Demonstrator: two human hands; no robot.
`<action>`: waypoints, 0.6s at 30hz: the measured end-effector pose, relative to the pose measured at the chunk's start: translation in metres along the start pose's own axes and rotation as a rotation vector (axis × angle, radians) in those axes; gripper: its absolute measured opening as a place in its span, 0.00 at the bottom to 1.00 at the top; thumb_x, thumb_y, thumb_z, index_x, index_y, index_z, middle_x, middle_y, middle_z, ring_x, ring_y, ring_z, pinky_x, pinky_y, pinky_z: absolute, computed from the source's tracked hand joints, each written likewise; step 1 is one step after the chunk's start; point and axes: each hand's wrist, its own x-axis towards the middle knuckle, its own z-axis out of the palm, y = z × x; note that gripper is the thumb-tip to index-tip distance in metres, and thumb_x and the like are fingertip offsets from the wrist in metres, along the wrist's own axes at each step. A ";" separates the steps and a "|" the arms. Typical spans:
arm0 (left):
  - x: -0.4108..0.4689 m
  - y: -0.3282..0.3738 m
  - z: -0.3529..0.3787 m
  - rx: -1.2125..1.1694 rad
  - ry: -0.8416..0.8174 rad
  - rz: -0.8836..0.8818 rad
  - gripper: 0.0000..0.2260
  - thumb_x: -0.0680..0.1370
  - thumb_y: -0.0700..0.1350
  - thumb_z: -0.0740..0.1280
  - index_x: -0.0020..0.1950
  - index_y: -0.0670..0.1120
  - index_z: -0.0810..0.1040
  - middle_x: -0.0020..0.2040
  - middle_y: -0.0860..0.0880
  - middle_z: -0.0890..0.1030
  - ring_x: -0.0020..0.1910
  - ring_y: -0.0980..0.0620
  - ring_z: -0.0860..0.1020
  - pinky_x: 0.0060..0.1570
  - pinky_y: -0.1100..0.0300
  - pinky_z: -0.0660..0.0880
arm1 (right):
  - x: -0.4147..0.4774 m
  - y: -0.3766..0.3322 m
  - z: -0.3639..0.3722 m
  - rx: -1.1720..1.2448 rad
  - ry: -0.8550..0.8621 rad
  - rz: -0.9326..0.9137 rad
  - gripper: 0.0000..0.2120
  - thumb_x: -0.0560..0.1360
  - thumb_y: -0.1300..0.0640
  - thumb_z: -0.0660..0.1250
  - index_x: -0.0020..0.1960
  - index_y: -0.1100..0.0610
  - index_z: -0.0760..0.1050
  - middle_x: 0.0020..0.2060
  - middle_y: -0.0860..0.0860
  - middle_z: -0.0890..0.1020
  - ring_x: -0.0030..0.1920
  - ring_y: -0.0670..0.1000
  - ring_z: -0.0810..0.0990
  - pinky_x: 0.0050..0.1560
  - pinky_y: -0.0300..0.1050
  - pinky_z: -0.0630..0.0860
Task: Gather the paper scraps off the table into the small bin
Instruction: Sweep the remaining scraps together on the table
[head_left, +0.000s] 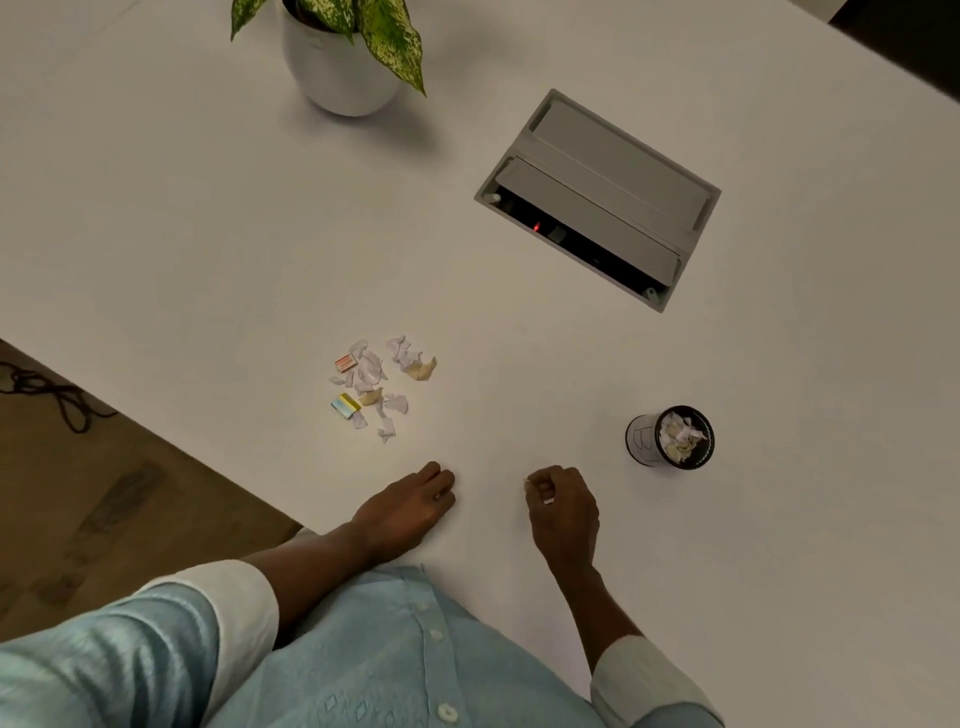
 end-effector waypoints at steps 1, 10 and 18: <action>0.000 0.001 0.001 0.003 0.013 -0.003 0.05 0.78 0.32 0.66 0.50 0.40 0.78 0.56 0.42 0.78 0.55 0.43 0.76 0.41 0.48 0.80 | -0.003 0.001 -0.001 0.004 0.001 -0.004 0.05 0.74 0.55 0.73 0.43 0.46 0.78 0.42 0.42 0.78 0.41 0.42 0.80 0.42 0.46 0.80; 0.013 0.012 0.004 -0.102 0.058 -0.109 0.08 0.73 0.30 0.68 0.50 0.39 0.79 0.50 0.41 0.80 0.50 0.41 0.78 0.40 0.45 0.79 | -0.018 0.005 -0.013 0.076 0.029 -0.009 0.06 0.74 0.55 0.74 0.43 0.47 0.78 0.42 0.42 0.79 0.41 0.41 0.80 0.43 0.49 0.82; 0.055 0.036 -0.012 -0.345 0.136 -0.162 0.06 0.73 0.31 0.67 0.48 0.40 0.78 0.48 0.43 0.79 0.48 0.43 0.76 0.43 0.50 0.74 | -0.012 0.013 -0.046 0.205 0.158 0.053 0.05 0.74 0.56 0.75 0.43 0.49 0.80 0.41 0.44 0.81 0.40 0.42 0.81 0.44 0.49 0.81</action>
